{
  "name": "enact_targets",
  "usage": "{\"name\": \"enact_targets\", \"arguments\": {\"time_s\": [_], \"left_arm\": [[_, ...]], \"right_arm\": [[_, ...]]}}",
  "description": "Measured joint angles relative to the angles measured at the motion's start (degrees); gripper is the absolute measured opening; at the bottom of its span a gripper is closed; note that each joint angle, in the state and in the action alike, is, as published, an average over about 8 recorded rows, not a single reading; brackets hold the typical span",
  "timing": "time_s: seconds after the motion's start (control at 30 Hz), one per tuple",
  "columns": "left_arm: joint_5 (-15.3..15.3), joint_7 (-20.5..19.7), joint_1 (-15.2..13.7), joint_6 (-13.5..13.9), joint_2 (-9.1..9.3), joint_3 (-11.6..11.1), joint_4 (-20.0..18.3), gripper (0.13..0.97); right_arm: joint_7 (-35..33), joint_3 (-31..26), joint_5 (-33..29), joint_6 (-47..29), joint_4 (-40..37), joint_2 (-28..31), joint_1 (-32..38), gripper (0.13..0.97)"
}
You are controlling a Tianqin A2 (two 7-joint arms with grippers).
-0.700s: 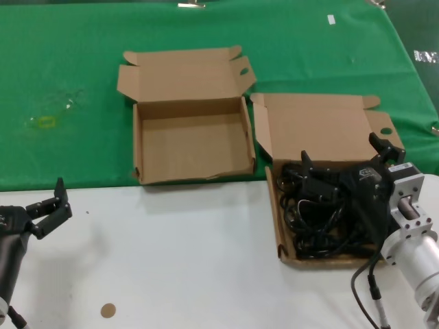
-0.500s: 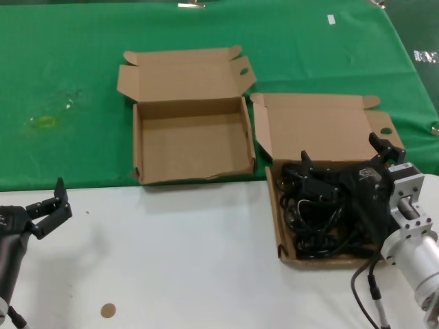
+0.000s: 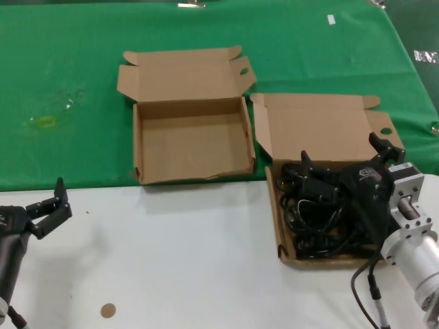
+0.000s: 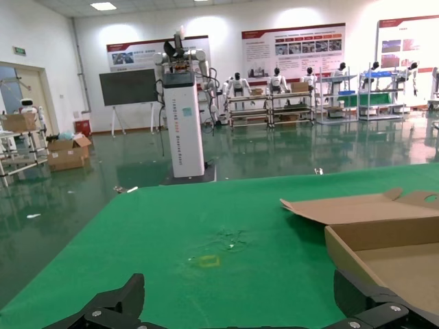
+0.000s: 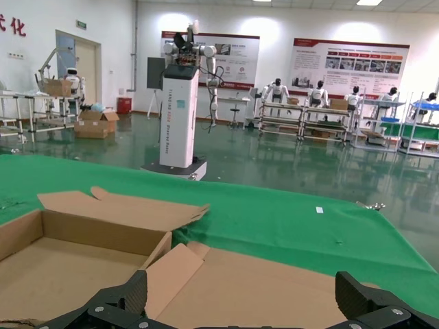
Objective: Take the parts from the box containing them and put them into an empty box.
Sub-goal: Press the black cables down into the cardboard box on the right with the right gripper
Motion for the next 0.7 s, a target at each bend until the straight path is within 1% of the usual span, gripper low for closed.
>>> {"name": "enact_targets", "arguments": {"time_s": [0.2, 0.5, 0.7], "left_arm": [[0.0, 0.0, 0.0, 0.0, 0.00, 0.0, 0.0, 0.959], [0.0, 0.0, 0.0, 0.0, 0.00, 0.0, 0.0, 0.890], [0.0, 0.0, 0.0, 0.0, 0.00, 0.0, 0.0, 0.785]], "right_arm": [[0.0, 0.0, 0.0, 0.0, 0.0, 0.0, 0.0, 0.966], [0.3, -0.7, 0.3, 0.6, 0.1, 0.6, -0.1, 0.966], [1.0, -2.9, 1.4, 2.0, 0.5, 2.9, 0.0, 0.966]]}}
